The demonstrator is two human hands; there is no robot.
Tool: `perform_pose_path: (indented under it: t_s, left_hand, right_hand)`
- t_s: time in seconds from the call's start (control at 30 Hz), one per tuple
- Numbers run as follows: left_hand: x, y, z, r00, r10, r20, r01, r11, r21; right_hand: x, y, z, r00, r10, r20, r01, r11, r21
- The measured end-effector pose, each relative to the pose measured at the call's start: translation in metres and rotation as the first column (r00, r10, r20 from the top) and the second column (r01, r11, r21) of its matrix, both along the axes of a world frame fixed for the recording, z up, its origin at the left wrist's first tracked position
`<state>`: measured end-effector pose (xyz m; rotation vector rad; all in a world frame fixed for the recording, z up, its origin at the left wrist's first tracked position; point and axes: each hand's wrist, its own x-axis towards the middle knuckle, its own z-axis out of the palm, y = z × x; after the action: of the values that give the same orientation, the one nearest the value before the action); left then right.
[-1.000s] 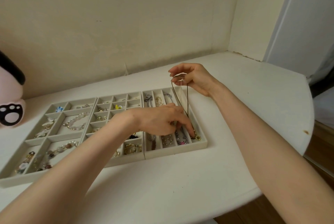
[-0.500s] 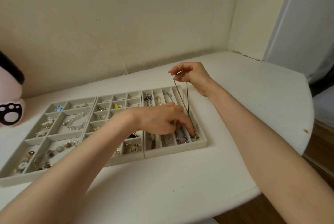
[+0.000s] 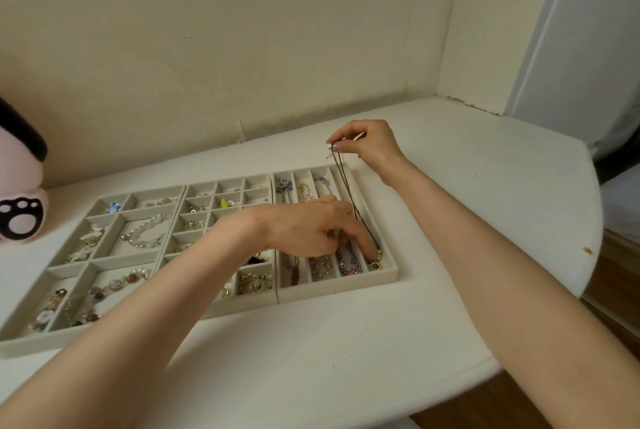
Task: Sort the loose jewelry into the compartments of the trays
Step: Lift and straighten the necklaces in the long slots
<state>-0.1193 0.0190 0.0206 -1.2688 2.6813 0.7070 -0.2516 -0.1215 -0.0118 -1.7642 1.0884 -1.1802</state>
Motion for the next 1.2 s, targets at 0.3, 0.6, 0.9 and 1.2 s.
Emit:
perform_pose_path:
  t_s: [0.3, 0.6, 0.9, 1.2]
  left_hand:
    - [0.0, 0.0, 0.001, 1.0, -0.002, 0.005, 0.002, 1.0, 0.012]
    - [0.0, 0.001, 0.0, 1.0, 0.001, 0.002, -0.001, 1.0, 0.004]
    - [-0.001, 0.001, 0.0, 1.0, -0.001, 0.0, 0.001, 1.0, -0.006]
    - [-0.001, 0.001, 0.0, 1.0, 0.003, -0.002, -0.003, 1.0, -0.001]
  right_hand:
    - [-0.01, -0.001, 0.007, 0.961, 0.101, 0.259, -0.195, 0.91, 0.366]
    - [-0.013, 0.002, 0.011, 0.895, 0.157, 0.418, -0.362, 0.804, 0.472]
    - [-0.014, 0.001, 0.012, 0.878, 0.302, 0.372, -0.454, 0.774, 0.443]
    - [-0.017, -0.002, 0.009, 0.845, 0.445, 0.297, -0.533, 0.748, 0.397]
